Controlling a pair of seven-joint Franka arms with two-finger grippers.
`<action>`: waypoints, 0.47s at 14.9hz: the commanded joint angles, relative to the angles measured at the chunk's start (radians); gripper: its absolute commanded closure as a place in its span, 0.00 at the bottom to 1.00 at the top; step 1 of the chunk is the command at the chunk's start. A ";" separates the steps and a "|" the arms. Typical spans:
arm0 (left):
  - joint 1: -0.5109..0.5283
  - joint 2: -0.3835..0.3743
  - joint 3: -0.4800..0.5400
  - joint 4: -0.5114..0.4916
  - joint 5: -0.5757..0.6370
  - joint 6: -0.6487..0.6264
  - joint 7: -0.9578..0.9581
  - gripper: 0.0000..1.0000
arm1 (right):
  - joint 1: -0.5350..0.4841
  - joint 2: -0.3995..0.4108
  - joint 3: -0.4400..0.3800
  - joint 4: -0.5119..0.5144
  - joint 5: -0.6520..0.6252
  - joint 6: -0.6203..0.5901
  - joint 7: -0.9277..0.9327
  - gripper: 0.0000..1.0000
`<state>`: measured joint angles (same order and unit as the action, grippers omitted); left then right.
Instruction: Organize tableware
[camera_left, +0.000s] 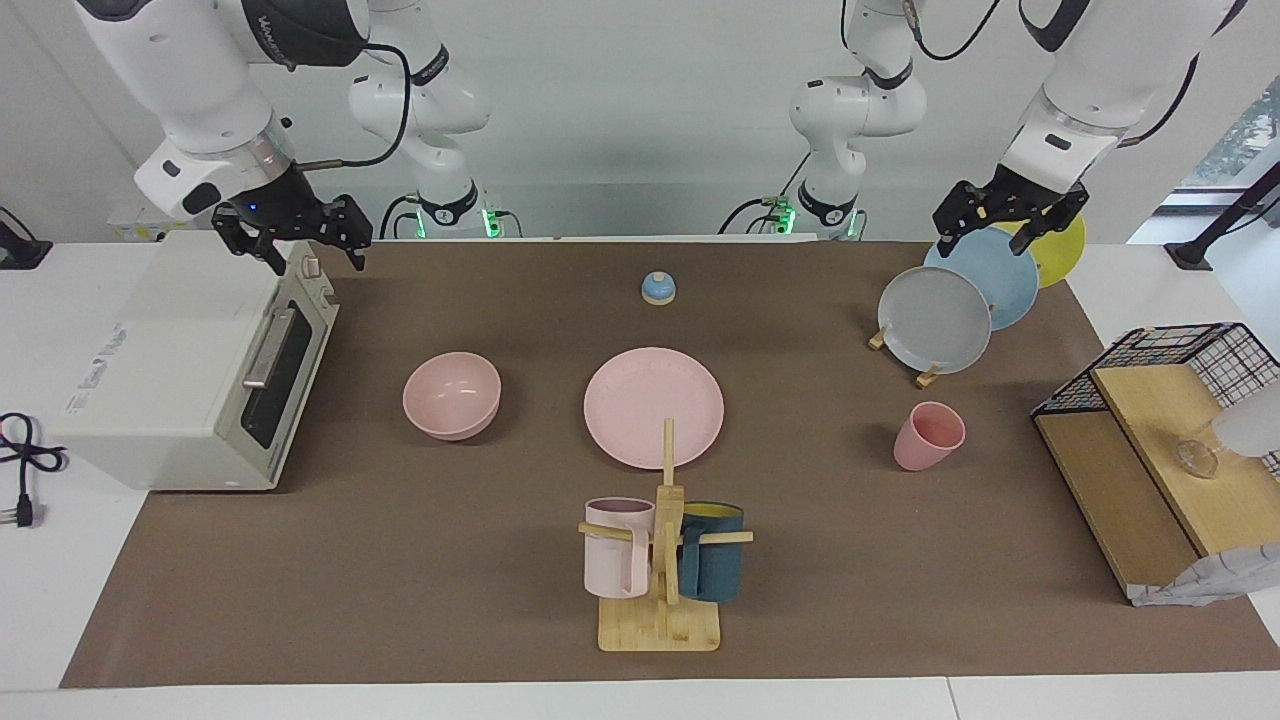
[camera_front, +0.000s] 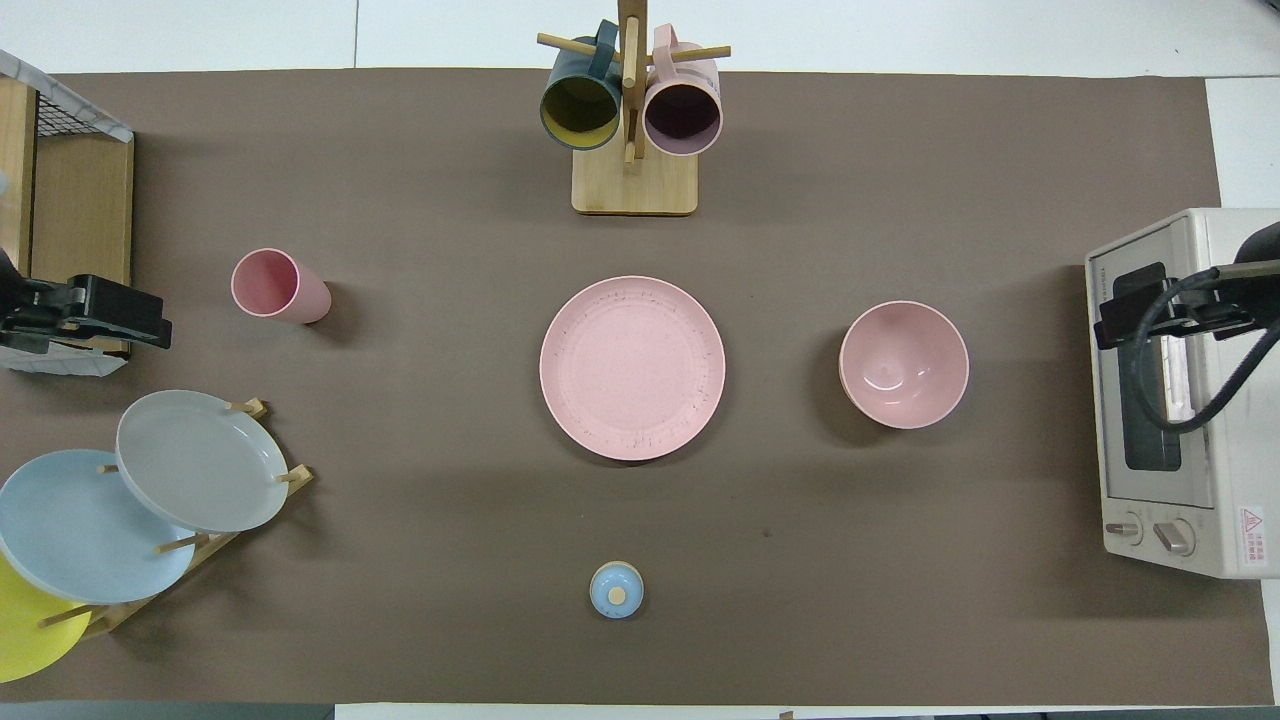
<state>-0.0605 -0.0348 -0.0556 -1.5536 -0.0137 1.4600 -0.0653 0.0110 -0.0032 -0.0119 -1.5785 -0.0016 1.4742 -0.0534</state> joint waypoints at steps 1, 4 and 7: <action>0.002 -0.023 -0.003 -0.023 0.018 0.002 -0.002 0.00 | -0.009 -0.003 0.006 0.008 0.015 -0.015 -0.025 0.00; 0.004 -0.023 -0.003 -0.023 0.018 0.002 -0.002 0.00 | -0.005 0.000 0.027 0.000 0.037 0.047 -0.013 0.00; 0.004 -0.023 -0.003 -0.023 0.018 0.002 -0.002 0.00 | 0.020 0.002 0.123 -0.038 0.058 0.170 0.071 0.00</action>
<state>-0.0605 -0.0349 -0.0556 -1.5536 -0.0137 1.4600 -0.0653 0.0201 -0.0002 0.0412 -1.5841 0.0411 1.5743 -0.0451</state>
